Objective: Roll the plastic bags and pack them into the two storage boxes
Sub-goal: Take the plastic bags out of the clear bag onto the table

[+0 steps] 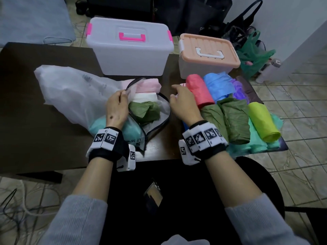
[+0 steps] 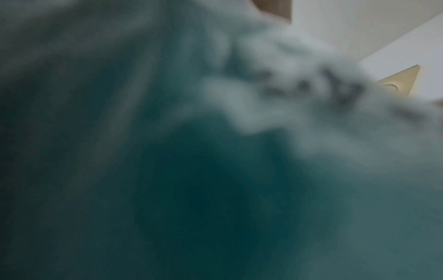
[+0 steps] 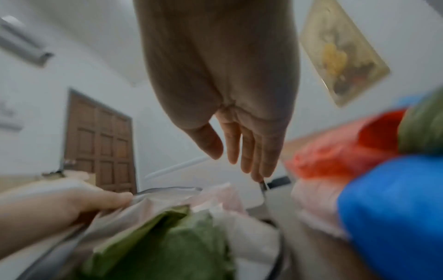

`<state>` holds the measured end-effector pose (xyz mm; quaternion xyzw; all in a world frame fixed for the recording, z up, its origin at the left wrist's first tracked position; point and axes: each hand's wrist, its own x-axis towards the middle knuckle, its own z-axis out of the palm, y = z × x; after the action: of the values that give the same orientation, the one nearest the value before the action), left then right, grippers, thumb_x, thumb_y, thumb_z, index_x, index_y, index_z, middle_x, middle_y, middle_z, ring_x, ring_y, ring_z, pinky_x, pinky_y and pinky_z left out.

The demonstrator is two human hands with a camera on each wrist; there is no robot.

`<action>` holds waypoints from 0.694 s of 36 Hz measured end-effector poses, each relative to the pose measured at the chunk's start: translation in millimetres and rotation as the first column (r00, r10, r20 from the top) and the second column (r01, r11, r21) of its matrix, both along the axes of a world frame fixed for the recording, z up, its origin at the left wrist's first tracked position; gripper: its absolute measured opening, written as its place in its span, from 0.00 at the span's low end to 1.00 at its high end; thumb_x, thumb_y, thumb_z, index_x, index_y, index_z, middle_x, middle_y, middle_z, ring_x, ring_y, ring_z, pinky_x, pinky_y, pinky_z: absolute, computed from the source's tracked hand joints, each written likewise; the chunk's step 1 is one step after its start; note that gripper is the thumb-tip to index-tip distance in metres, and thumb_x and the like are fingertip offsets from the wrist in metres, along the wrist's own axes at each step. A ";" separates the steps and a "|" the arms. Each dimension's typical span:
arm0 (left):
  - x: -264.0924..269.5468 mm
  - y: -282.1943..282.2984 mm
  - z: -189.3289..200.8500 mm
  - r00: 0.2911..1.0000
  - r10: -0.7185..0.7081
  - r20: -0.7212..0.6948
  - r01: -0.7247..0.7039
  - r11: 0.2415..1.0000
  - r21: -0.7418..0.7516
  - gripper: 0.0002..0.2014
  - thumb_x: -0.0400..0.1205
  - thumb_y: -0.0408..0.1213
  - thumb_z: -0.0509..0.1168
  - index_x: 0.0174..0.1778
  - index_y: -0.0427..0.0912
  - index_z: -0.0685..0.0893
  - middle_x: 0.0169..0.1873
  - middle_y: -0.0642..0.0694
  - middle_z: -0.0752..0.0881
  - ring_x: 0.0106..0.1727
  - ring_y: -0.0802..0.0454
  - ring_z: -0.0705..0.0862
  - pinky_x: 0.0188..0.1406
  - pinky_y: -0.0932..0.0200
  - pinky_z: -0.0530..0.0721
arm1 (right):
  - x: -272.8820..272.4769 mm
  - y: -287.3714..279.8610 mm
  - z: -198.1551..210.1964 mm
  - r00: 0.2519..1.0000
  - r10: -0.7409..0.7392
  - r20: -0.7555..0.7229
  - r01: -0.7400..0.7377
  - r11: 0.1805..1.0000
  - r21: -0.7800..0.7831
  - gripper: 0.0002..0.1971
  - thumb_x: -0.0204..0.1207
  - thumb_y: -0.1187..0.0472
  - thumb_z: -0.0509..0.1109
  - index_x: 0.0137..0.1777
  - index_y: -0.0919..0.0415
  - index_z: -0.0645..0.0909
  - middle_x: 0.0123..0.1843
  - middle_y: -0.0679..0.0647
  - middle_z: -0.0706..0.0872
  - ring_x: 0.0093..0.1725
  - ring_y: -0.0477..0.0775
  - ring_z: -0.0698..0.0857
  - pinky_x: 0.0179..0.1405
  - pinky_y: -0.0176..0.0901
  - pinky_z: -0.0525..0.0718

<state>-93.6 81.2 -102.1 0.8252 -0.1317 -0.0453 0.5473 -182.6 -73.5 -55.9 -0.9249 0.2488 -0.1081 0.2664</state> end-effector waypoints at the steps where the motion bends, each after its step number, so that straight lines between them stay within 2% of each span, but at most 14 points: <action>1: -0.7 0.3 0.9 1.000 0.002 -0.002 -0.002 1.000 -0.006 0.18 0.88 0.41 0.54 0.30 0.44 0.71 0.31 0.49 0.77 0.32 0.59 0.68 0.33 0.57 0.67 | 9.2 2.7 -0.6 1.000 -0.008 -0.025 0.010 0.996 0.087 0.21 0.79 0.68 0.59 0.72 0.68 0.73 0.70 0.62 0.79 0.71 0.59 0.75 0.70 0.43 0.67; 3: -1.1 1.3 1.8 1.000 0.005 0.001 -0.005 1.000 -0.014 0.16 0.88 0.40 0.54 0.36 0.39 0.76 0.39 0.32 0.83 0.35 0.55 0.70 0.37 0.54 0.69 | 25.8 6.3 -3.4 0.998 -0.030 -0.052 0.042 0.968 0.246 0.20 0.80 0.66 0.59 0.72 0.65 0.73 0.71 0.59 0.79 0.70 0.57 0.76 0.68 0.40 0.68; 4: -0.6 2.0 1.5 1.000 0.003 0.005 -0.003 1.000 -0.014 0.15 0.87 0.40 0.54 0.36 0.40 0.76 0.44 0.28 0.83 0.36 0.52 0.71 0.37 0.56 0.68 | 32.9 7.7 -5.0 0.997 -0.042 -0.060 0.057 0.956 0.289 0.20 0.80 0.66 0.59 0.72 0.65 0.74 0.71 0.59 0.79 0.70 0.57 0.76 0.69 0.41 0.69; 6: 1.7 2.8 -0.8 1.000 0.004 0.015 -0.004 1.000 -0.008 0.15 0.87 0.40 0.55 0.35 0.41 0.74 0.46 0.26 0.83 0.37 0.40 0.73 0.37 0.58 0.65 | 44.2 9.7 -8.2 0.995 -0.038 -0.094 0.065 0.948 0.312 0.20 0.79 0.67 0.58 0.71 0.65 0.75 0.70 0.60 0.79 0.70 0.58 0.76 0.71 0.43 0.70; 8: 3.0 2.6 -2.5 1.000 0.010 0.014 -0.010 1.000 -0.003 0.15 0.87 0.40 0.55 0.36 0.40 0.76 0.42 0.29 0.83 0.40 0.35 0.74 0.37 0.58 0.66 | 52.4 10.6 -12.0 0.986 0.000 -0.165 0.050 0.952 0.302 0.19 0.78 0.68 0.58 0.68 0.65 0.76 0.68 0.61 0.80 0.69 0.60 0.77 0.68 0.42 0.71; 9: 2.9 2.3 -2.9 1.000 0.010 0.012 -0.010 1.000 0.001 0.15 0.87 0.40 0.54 0.35 0.41 0.74 0.36 0.34 0.82 0.38 0.38 0.74 0.36 0.57 0.66 | 55.0 11.9 -13.3 0.978 0.018 -0.207 0.043 0.957 0.285 0.19 0.78 0.68 0.58 0.68 0.65 0.76 0.68 0.62 0.80 0.68 0.61 0.77 0.64 0.41 0.72; 10: 2.6 2.3 -2.9 1.000 0.009 0.012 -0.009 1.000 0.008 0.17 0.88 0.40 0.53 0.32 0.42 0.71 0.30 0.42 0.78 0.34 0.45 0.72 0.34 0.57 0.66 | 57.0 13.4 -15.3 0.971 0.025 -0.237 0.039 0.964 0.262 0.19 0.77 0.68 0.58 0.67 0.66 0.75 0.68 0.63 0.79 0.67 0.62 0.77 0.61 0.41 0.72; 12: 3.3 1.9 -3.9 1.000 0.014 0.010 -0.014 1.000 0.019 0.20 0.88 0.40 0.52 0.28 0.46 0.67 0.27 0.52 0.71 0.31 0.55 0.68 0.32 0.58 0.66 | 57.6 18.0 -18.1 0.973 0.016 -0.230 0.024 0.985 0.174 0.18 0.77 0.67 0.58 0.66 0.68 0.71 0.67 0.66 0.76 0.67 0.65 0.75 0.60 0.43 0.71; 14: 5.2 1.5 -6.4 1.000 0.021 0.002 -0.021 1.000 0.014 0.19 0.88 0.41 0.53 0.28 0.47 0.68 0.27 0.53 0.72 0.32 0.54 0.69 0.34 0.55 0.68 | 52.0 27.1 -18.6 0.984 0.068 -0.164 -0.062 0.997 0.039 0.17 0.76 0.65 0.60 0.64 0.65 0.71 0.66 0.64 0.74 0.67 0.65 0.71 0.64 0.49 0.70; 16: 7.2 0.9 -8.4 1.000 0.027 -0.006 -0.027 1.000 0.005 0.19 0.88 0.40 0.53 0.28 0.47 0.68 0.27 0.53 0.72 0.35 0.51 0.70 0.37 0.54 0.68 | 45.4 37.7 -19.2 0.959 0.235 -0.155 -0.246 0.968 -0.052 0.16 0.76 0.60 0.62 0.63 0.61 0.75 0.64 0.61 0.76 0.67 0.63 0.71 0.65 0.52 0.72; 19: 8.8 0.2 -9.8 0.999 0.032 -0.006 -0.032 0.999 0.010 0.19 0.87 0.40 0.53 0.27 0.48 0.67 0.26 0.53 0.70 0.35 0.49 0.69 0.37 0.55 0.67 | 39.3 46.8 -21.5 0.849 0.429 -0.310 -0.484 0.866 -0.126 0.20 0.75 0.54 0.64 0.68 0.55 0.76 0.64 0.59 0.78 0.67 0.61 0.72 0.67 0.53 0.70; 22: 9.9 1.0 -10.9 0.999 0.036 -0.011 -0.036 0.999 -0.024 0.17 0.87 0.40 0.54 0.30 0.44 0.72 0.27 0.53 0.72 0.36 0.49 0.70 0.39 0.54 0.69 | 37.3 45.1 -20.5 0.793 0.458 -0.402 -0.546 0.827 -0.136 0.28 0.71 0.54 0.67 0.73 0.52 0.71 0.66 0.57 0.75 0.68 0.60 0.70 0.68 0.54 0.67; 25: 7.4 2.4 -7.0 0.999 0.035 -0.007 -0.036 0.996 -0.077 0.14 0.87 0.39 0.54 0.39 0.39 0.80 0.34 0.49 0.77 0.39 0.52 0.73 0.38 0.59 0.67 | 37.4 44.8 -21.2 0.756 0.441 -0.484 -0.589 0.781 -0.208 0.34 0.68 0.53 0.73 0.74 0.51 0.67 0.67 0.55 0.75 0.69 0.58 0.71 0.67 0.54 0.68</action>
<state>-86.2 83.6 -109.1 0.8055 -0.1171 -0.0329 0.5800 -145.2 -28.7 -77.1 -0.9903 0.0067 0.1248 0.0599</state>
